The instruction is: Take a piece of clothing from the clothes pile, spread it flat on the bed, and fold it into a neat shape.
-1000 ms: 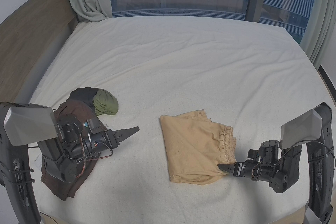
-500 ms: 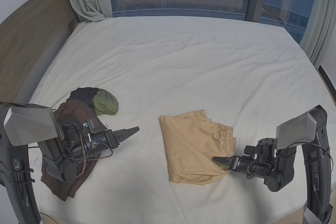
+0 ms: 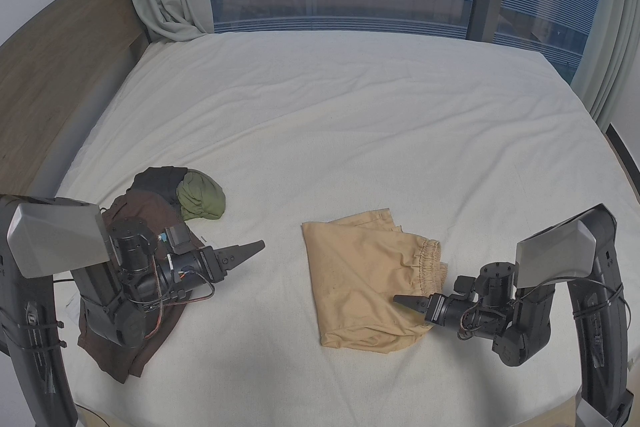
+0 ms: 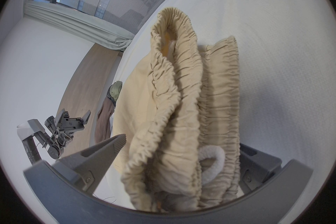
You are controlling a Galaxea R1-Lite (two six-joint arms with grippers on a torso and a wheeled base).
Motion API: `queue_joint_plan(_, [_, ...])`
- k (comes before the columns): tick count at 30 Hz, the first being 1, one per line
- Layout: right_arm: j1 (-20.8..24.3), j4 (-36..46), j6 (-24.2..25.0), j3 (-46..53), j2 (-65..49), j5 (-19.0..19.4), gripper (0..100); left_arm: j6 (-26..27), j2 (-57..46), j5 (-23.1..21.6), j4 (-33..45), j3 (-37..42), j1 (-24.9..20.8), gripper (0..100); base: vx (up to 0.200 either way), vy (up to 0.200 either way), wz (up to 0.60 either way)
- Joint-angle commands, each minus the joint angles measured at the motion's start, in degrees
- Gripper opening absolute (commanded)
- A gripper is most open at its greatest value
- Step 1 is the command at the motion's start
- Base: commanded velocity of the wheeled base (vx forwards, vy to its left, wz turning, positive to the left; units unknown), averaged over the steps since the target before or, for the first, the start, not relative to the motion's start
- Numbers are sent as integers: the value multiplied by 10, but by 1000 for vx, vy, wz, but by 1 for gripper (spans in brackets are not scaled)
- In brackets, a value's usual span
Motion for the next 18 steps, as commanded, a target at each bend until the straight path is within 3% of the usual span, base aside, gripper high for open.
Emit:
queue_joint_plan(1, [4, 0, 0, -6, 2, -1, 0, 0, 1, 0, 0, -1, 0, 100, 0, 0, 0])
queue_joint_plan(10, [6, -3, -1, -8, -1, 2, 0, 0, 0, 0, 0, -3, 1, 100, 0, 0, 0])
queue_joint_plan(18, [27, -1, 4, -5, -108, 8, 0, -1, -4, 1, 0, -4, 2, 100, 0, 0, 0])
